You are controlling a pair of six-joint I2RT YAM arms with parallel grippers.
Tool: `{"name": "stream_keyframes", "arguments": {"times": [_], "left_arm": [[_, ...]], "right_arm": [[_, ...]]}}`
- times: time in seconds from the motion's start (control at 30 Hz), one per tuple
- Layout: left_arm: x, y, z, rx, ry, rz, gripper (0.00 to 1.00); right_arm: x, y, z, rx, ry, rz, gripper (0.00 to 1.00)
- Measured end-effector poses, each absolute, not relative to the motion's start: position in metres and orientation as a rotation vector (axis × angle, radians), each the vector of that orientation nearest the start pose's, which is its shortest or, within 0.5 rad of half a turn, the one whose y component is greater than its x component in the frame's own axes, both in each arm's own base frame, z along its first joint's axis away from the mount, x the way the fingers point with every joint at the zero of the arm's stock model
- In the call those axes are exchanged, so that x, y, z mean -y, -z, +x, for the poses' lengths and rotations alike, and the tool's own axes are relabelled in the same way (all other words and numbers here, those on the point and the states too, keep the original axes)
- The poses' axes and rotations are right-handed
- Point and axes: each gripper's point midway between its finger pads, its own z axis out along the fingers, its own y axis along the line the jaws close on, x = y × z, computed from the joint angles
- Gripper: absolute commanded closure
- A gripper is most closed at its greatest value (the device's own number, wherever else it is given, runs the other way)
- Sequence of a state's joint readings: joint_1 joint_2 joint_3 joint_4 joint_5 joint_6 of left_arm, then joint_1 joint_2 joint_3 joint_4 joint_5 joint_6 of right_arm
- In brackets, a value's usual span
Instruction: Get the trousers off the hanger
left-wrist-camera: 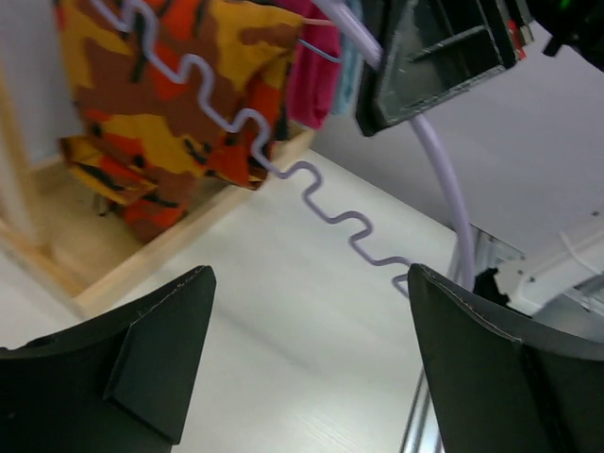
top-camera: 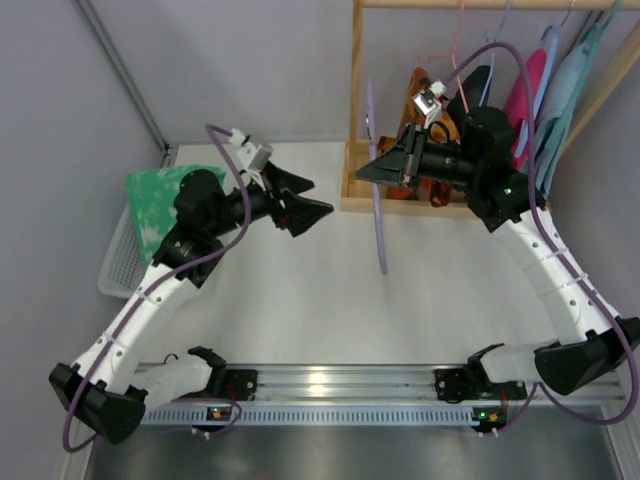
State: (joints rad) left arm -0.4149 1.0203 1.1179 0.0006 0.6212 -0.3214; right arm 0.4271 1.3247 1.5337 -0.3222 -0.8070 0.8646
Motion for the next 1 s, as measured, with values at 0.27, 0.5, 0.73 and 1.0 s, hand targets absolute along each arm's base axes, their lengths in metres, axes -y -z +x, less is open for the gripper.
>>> {"name": "stream_keyframes", "arguments": {"times": [0.27, 0.5, 0.73, 1.0], "left_arm": [[0.333, -0.384, 0.219, -1.547, 1.298, 0.754, 0.13], [0.355, -0.388, 0.216, -1.566, 1.42, 0.693, 0.19], [0.362, -0.407, 0.21, -1.526, 1.52, 0.632, 0.22], [0.366, -0.42, 0.21, -1.5, 1.569, 0.575, 0.3]], "right_arm": [[-0.272, -0.448, 0.251, -1.87, -1.56, -0.251, 1.0], [-0.272, -0.455, 0.256, -1.851, -1.589, -0.217, 1.0], [-0.273, -0.46, 0.27, -1.826, -1.627, -0.184, 1.0], [-0.272, -0.471, 0.273, -1.784, -1.657, -0.163, 1.0]]}}
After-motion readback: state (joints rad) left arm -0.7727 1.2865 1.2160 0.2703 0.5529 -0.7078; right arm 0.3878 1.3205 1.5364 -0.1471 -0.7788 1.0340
